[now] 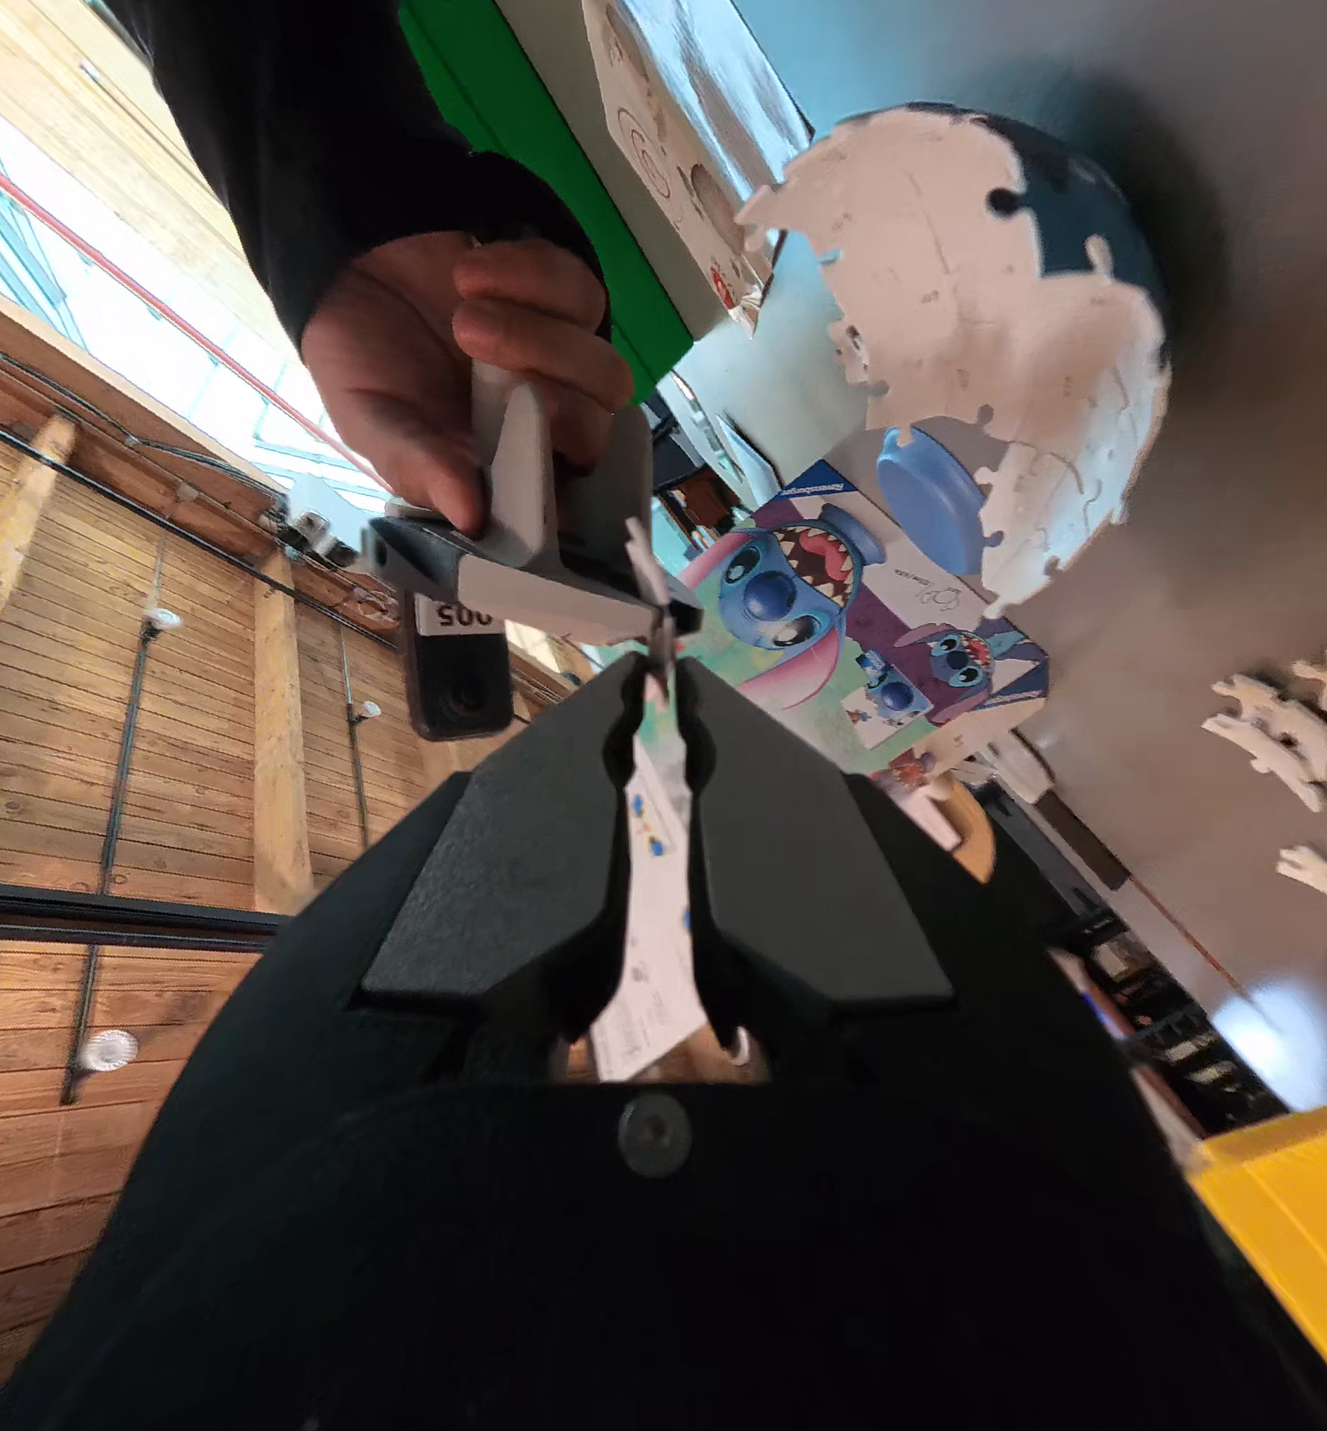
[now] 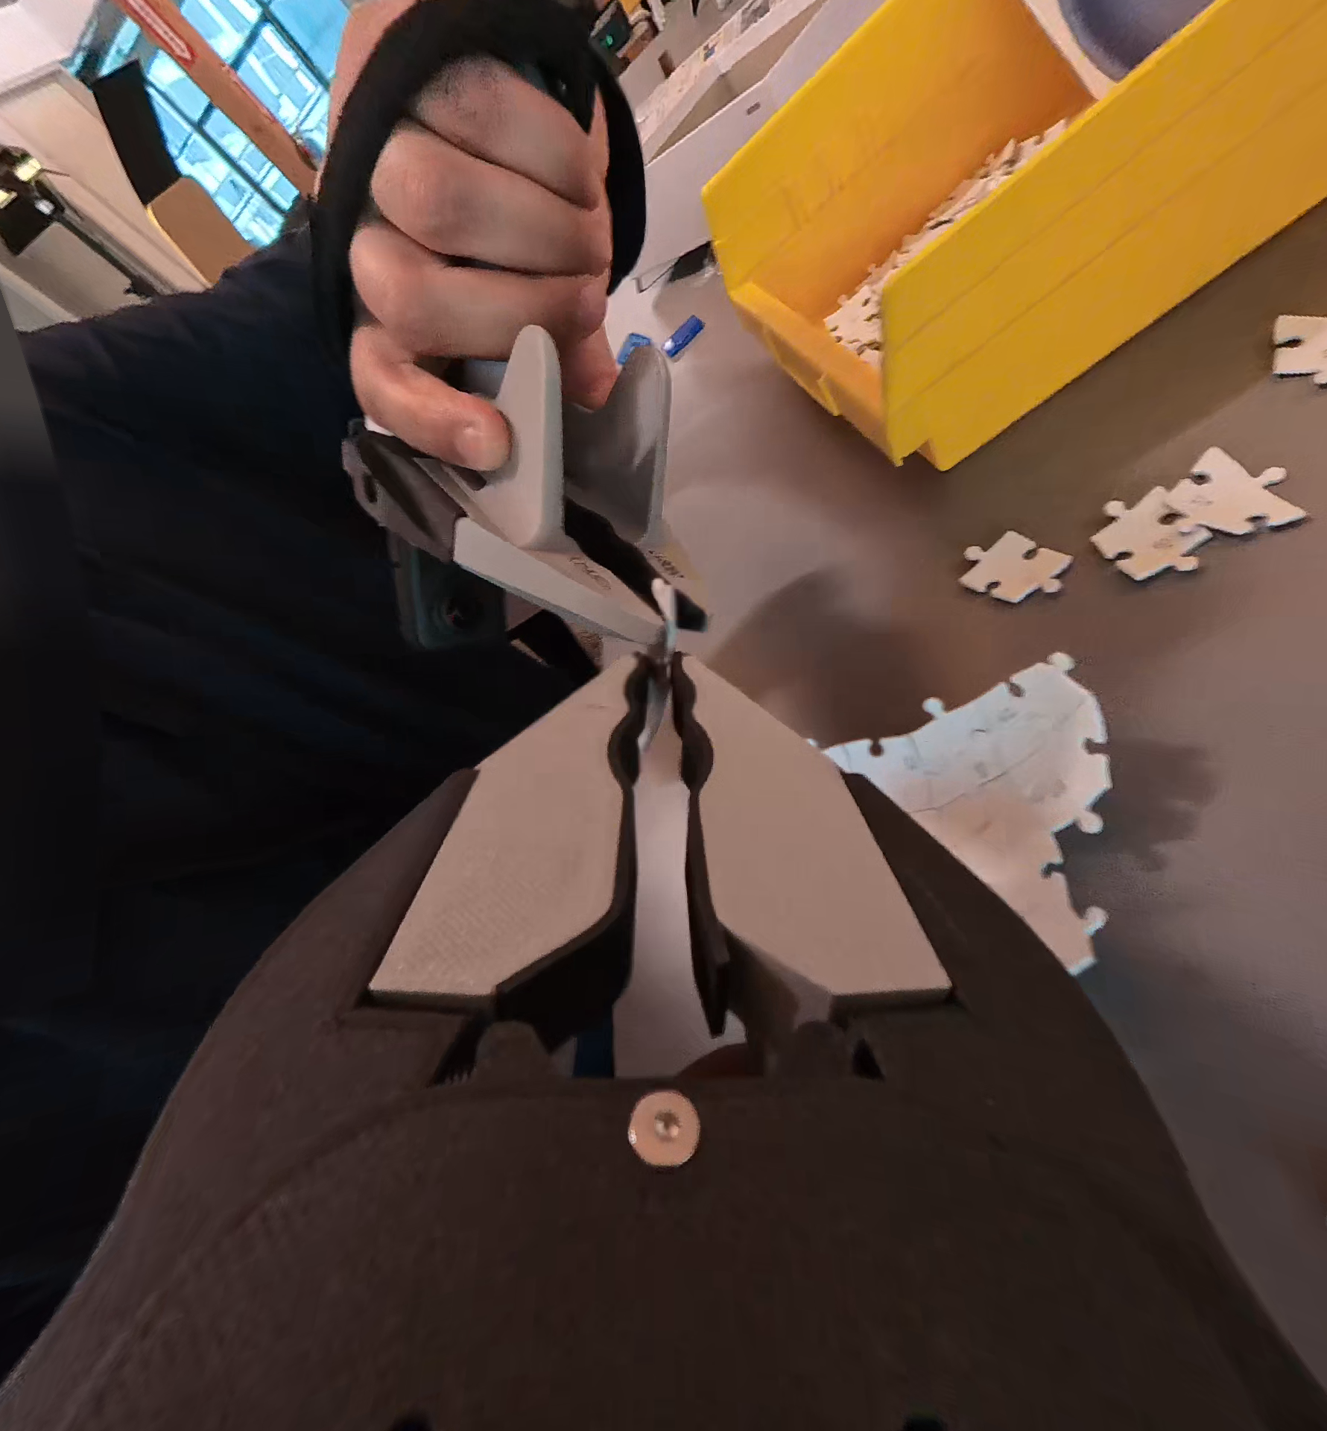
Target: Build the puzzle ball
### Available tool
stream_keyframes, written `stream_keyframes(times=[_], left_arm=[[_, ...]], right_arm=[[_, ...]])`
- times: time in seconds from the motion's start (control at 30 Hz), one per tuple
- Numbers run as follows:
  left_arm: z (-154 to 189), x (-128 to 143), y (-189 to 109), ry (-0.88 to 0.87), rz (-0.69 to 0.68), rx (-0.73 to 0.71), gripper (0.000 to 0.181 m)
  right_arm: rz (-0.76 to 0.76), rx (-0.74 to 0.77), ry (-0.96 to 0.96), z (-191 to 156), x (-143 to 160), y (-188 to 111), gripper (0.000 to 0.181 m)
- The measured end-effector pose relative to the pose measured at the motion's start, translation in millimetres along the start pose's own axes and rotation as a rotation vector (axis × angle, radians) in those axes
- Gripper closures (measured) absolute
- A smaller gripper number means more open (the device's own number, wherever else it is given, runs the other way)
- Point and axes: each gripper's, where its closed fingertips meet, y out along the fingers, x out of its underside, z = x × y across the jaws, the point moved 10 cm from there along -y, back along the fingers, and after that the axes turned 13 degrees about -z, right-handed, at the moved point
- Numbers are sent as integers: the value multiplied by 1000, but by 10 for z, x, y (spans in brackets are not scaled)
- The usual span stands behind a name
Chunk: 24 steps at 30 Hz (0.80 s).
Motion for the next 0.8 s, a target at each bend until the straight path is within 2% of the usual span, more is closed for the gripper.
stream_keyframes(times=[0.03, 0.13, 0.2, 0.3, 0.37, 0.43, 0.5, 0.63, 0.8], left_arm=[[19, 7, 6, -39, -7, 32, 170], [22, 44, 22, -240, -95, 217, 171], [-26, 71, 12, -522, -166, 347, 175], [-3, 0, 39, -1067, -198, 614, 171], [131, -33, 130, -1258, -287, 766, 169], [303, -1, 228, -1382, -395, 879, 154], [460, 48, 286, -1528, -434, 993, 139], [618, 70, 321, -1864, -284, 1196, 120], [764, 129, 499, -2150, -97, 1336, 125]], right_arm=[[6, 24, 3, 44, 4, -12, 181], [31, 91, 17, 211, 79, -96, 181], [32, 193, 36, 372, 163, -178, 181], [16, 324, 60, 584, 267, -264, 181], [-19, 370, 59, 673, 293, -248, 181], [-48, 394, 41, 717, 281, -193, 181], [-55, 407, 16, 736, 261, -149, 181], [-21, 397, -12, 761, 240, -156, 181], [-8, 348, -7, 805, 271, -151, 181]])
